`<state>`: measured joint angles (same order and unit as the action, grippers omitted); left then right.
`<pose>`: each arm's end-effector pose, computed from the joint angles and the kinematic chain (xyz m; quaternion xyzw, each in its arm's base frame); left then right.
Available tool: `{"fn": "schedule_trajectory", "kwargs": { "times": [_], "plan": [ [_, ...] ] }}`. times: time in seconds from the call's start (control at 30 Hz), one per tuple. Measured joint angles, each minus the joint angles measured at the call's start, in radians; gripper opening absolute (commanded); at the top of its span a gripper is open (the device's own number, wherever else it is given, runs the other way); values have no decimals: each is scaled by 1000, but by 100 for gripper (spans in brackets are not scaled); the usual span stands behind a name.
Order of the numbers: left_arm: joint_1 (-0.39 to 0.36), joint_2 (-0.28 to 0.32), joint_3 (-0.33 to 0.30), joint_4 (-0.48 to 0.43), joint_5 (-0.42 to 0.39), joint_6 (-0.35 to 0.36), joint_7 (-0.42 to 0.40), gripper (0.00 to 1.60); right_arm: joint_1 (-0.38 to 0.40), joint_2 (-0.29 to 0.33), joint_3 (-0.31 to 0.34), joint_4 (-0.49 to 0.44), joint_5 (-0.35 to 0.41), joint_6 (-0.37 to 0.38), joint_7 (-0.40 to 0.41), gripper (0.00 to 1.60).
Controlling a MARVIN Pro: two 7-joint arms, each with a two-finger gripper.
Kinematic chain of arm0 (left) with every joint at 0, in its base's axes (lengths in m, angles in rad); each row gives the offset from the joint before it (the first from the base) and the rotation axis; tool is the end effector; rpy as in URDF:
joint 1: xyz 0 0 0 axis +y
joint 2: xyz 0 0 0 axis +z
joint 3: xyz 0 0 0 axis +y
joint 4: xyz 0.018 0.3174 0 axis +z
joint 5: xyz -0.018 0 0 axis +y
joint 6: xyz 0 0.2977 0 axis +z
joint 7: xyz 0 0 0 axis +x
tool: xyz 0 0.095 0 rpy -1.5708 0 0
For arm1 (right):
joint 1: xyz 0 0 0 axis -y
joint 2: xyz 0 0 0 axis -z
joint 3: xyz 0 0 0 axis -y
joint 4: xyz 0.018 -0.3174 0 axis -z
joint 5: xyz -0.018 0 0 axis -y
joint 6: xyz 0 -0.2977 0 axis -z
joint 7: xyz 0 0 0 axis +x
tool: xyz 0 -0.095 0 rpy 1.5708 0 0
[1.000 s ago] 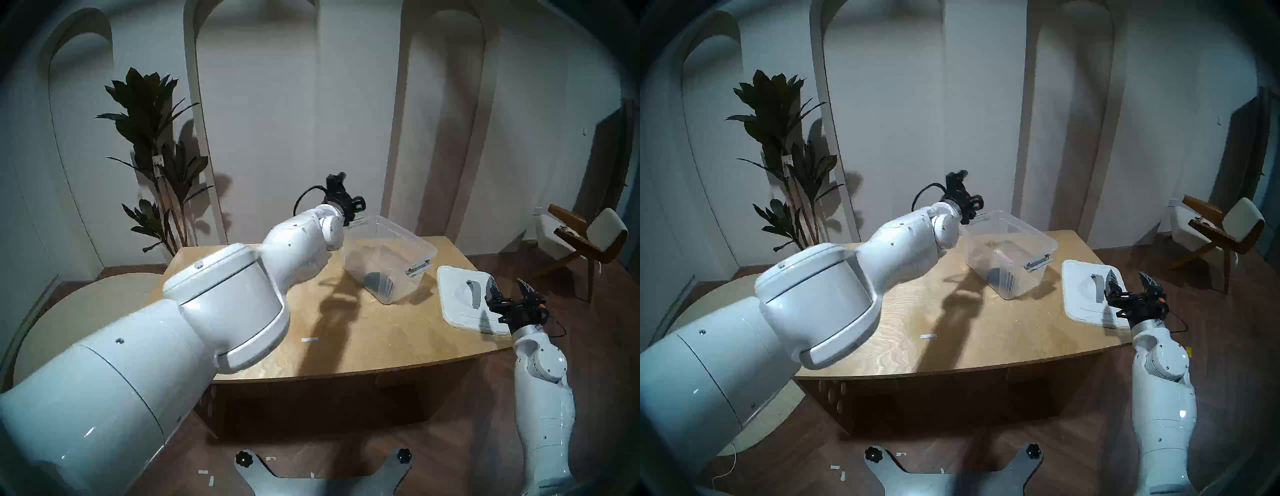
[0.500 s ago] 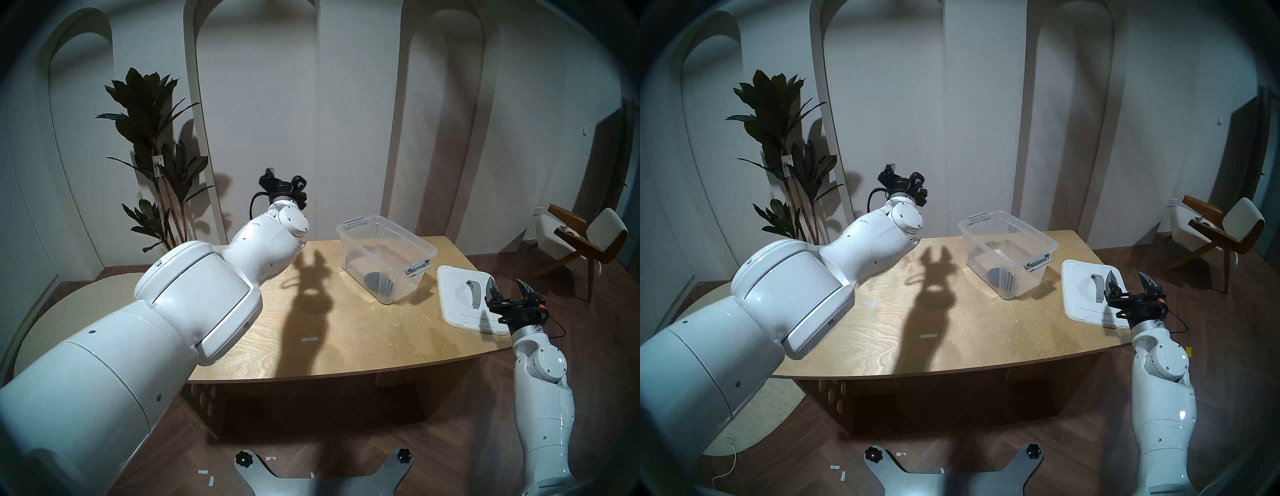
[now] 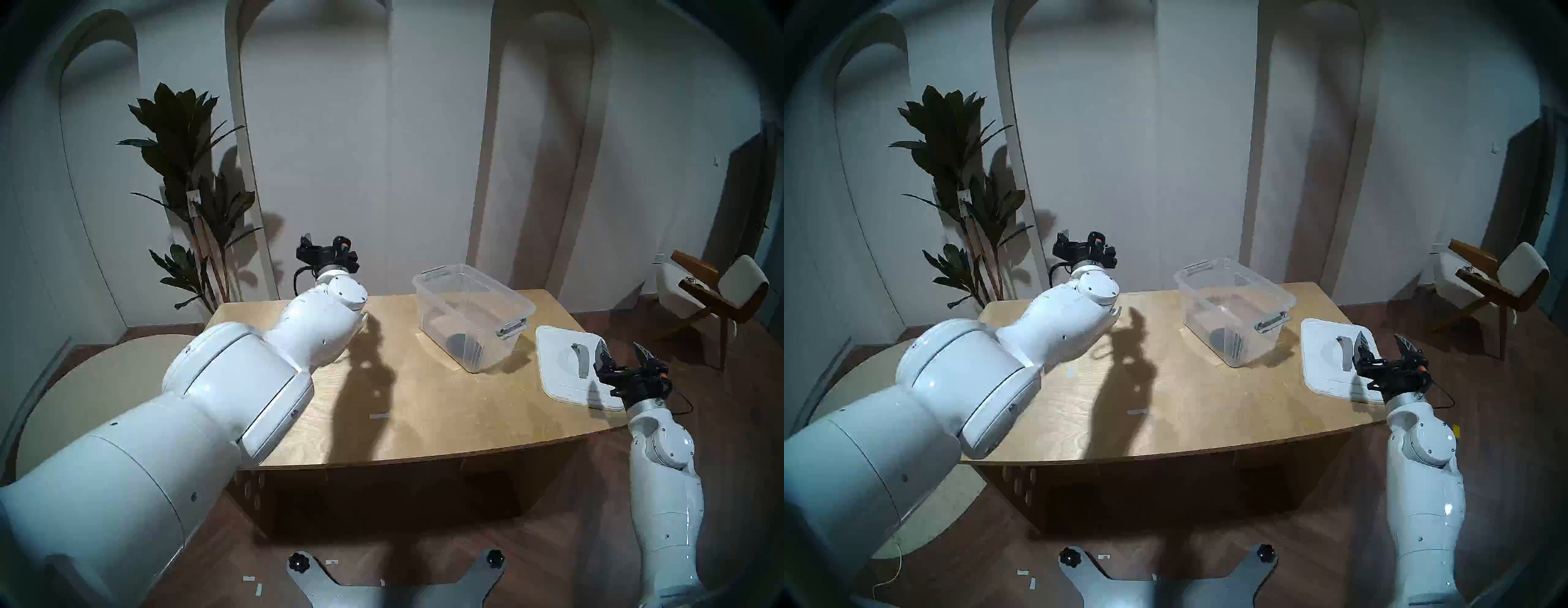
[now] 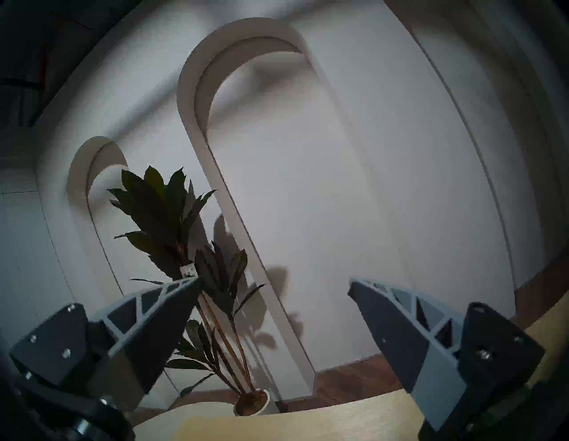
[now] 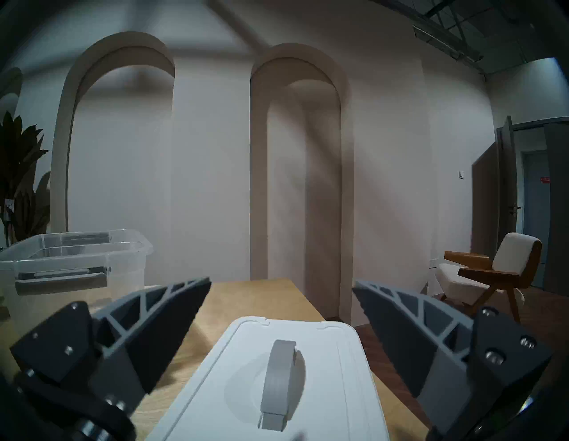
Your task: Open a storage container and put mouse inside
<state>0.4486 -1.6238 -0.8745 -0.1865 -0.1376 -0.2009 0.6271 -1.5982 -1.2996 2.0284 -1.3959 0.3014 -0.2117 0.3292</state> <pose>0.6585 -0.0417 -0.2107 -0.6435 0.0550 -0.7117 0.2765 0.3598 -0.2500 -0.3302 0.6524 -0.0531 0.7535 0.0620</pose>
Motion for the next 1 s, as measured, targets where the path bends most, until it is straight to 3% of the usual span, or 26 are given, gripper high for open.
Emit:
{"fn": "schedule_trajectory", "kwargs": {
  "times": [0.47, 1.0],
  "plan": [
    [41, 79, -4, -19, 2, -90, 34, 160, 1, 0, 0, 3, 1, 0, 0, 160],
    [90, 109, -4, -82, 4, -186, -2, 160, 3, 0, 0, 6, 1, 0, 0, 160]
  ]
}}
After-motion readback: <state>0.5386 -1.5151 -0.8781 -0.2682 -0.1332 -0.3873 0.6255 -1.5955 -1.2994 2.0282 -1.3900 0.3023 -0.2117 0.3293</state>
